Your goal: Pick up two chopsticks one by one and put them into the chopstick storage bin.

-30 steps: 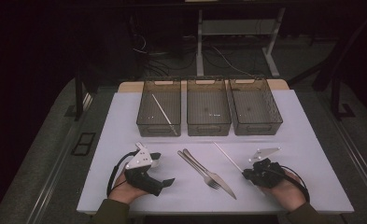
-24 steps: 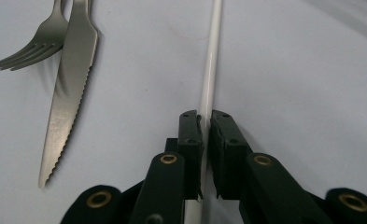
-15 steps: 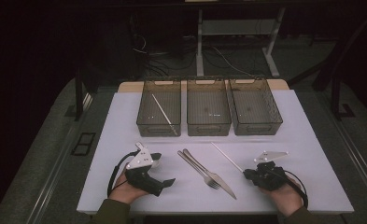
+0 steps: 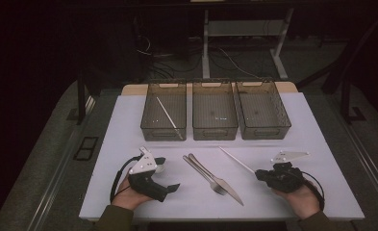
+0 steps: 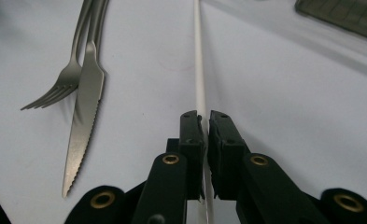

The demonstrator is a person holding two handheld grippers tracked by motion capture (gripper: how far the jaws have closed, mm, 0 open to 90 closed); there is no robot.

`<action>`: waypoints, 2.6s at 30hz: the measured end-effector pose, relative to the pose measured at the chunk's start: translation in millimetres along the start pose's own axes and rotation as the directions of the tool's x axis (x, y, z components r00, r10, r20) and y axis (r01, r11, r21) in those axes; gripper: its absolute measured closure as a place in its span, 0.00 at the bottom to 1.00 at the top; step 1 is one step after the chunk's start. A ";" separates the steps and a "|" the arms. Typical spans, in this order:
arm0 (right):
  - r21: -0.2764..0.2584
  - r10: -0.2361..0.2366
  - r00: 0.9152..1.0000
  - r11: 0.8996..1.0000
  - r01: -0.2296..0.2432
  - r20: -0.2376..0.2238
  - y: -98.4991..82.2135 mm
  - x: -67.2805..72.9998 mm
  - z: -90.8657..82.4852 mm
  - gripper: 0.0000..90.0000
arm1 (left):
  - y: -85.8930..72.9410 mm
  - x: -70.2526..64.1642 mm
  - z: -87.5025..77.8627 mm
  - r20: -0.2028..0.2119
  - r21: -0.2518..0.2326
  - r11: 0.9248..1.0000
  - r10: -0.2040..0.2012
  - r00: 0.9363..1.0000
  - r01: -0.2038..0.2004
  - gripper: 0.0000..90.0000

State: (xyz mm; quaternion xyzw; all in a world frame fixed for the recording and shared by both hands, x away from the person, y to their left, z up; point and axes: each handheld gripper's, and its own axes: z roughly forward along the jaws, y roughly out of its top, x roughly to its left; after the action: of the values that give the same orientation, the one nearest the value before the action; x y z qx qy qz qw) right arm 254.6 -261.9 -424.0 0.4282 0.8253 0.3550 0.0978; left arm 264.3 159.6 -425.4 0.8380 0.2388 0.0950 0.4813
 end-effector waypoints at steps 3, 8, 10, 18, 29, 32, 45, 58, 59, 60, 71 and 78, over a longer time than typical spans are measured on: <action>-0.017 0.005 1.000 1.000 -0.005 -0.005 1.5 -0.8 -4.5 0.94 | 0.0 -0.2 0.3 0.000 0.004 1.000 0.002 1.000 -0.002 0.00; -0.044 -0.003 1.000 0.999 0.002 -0.024 3.9 -2.0 -13.0 0.94 | -0.1 0.2 -0.1 -0.001 -0.003 1.000 0.000 1.000 0.000 0.00; -0.049 -0.004 1.000 0.999 0.003 -0.025 4.3 -2.2 -15.0 0.94 | -0.1 0.2 -0.1 -0.001 -0.002 1.000 0.000 1.000 0.000 0.00; -0.088 -0.003 0.999 0.996 -0.001 -0.047 7.3 -5.6 -23.5 0.94 | 0.1 0.3 -0.2 -0.002 -0.003 1.000 0.001 1.000 -0.001 0.00; -0.136 -0.018 0.996 0.991 0.006 -0.089 19.6 -6.1 -28.0 0.94 | -0.4 0.9 0.6 -0.003 0.000 1.000 -0.002 1.000 0.002 0.00; -0.149 -0.032 0.996 0.989 0.019 -0.085 26.7 -4.9 -29.6 0.94 | -0.9 1.3 1.4 0.002 0.000 1.000 -0.010 1.000 0.010 0.00; -0.206 -0.064 0.993 0.978 0.042 -0.102 60.0 -2.0 -26.4 0.94 | -1.5 2.7 3.2 -0.006 -0.006 1.000 -0.027 1.000 0.027 0.00; -0.212 -0.084 0.991 0.975 0.061 -0.101 102.4 4.8 1.1 0.94 | -1.0 2.2 2.6 -0.002 -0.013 1.000 -0.028 1.000 0.028 0.00; -0.215 -0.089 0.991 0.974 0.066 -0.098 106.3 5.0 3.3 0.94 | -0.9 2.2 2.4 -0.002 -0.014 1.000 -0.028 1.000 0.028 0.00; -0.213 -0.087 0.991 0.975 0.065 -0.097 110.3 5.9 5.0 0.94 | -0.8 2.1 2.2 -0.002 -0.014 0.999 -0.029 1.000 0.029 0.00; -0.207 -0.109 0.991 0.974 0.090 -0.082 160.0 20.1 26.7 0.94 | -0.2 0.8 1.9 -0.002 -0.028 0.999 -0.031 1.000 0.031 0.00; -0.185 -0.120 0.990 0.977 0.105 -0.071 190.0 31.5 48.6 0.94 | 0.2 1.4 1.2 0.002 -0.028 0.999 -0.030 1.000 0.030 0.00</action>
State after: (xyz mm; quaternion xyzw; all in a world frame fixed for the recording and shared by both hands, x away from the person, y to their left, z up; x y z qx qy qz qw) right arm 379.0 -140.6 -327.7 0.3553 0.8157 0.4397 0.1224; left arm 266.0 159.4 -425.9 0.8277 0.2496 0.0904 0.4944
